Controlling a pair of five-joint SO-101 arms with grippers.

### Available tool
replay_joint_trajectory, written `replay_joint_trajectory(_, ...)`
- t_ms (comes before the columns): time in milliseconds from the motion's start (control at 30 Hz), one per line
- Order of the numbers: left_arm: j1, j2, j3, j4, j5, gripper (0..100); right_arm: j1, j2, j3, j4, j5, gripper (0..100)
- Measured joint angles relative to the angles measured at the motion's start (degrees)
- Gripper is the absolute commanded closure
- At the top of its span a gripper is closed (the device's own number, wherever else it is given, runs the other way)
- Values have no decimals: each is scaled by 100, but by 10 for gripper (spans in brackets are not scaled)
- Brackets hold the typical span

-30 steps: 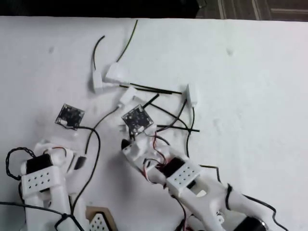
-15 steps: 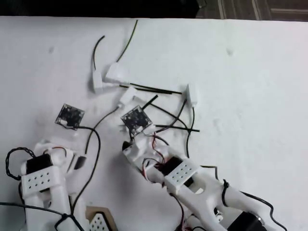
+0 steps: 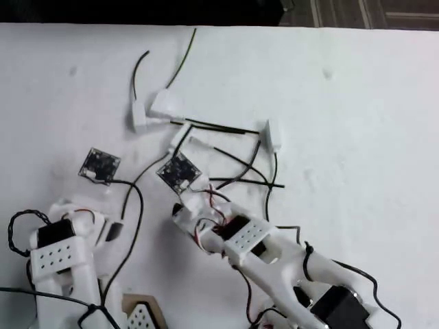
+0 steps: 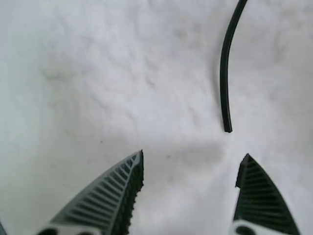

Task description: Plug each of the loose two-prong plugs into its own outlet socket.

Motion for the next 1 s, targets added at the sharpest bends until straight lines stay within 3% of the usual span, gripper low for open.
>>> replay_joint_trajectory(100, 0, 0, 0, 0, 0, 695, 0, 0, -62, 97, 97, 976)
replay_joint_trajectory(367, 0, 0, 0, 0, 0, 695, 0, -457, -44, 571, 141, 820)
replay_joint_trajectory(667, 9, 0, 0, 0, 202, 691, 0, -3147, -35, 2497, 141, 792)
replay_joint_trajectory(800, 343, 0, 0, 0, 220, 690, 18, -4299, -35, 3314, 141, 793)
replay_joint_trajectory(1000, 1073, 0, -53, 0, 624, 661, 1064, -5688, -35, 4062, 149, 791)
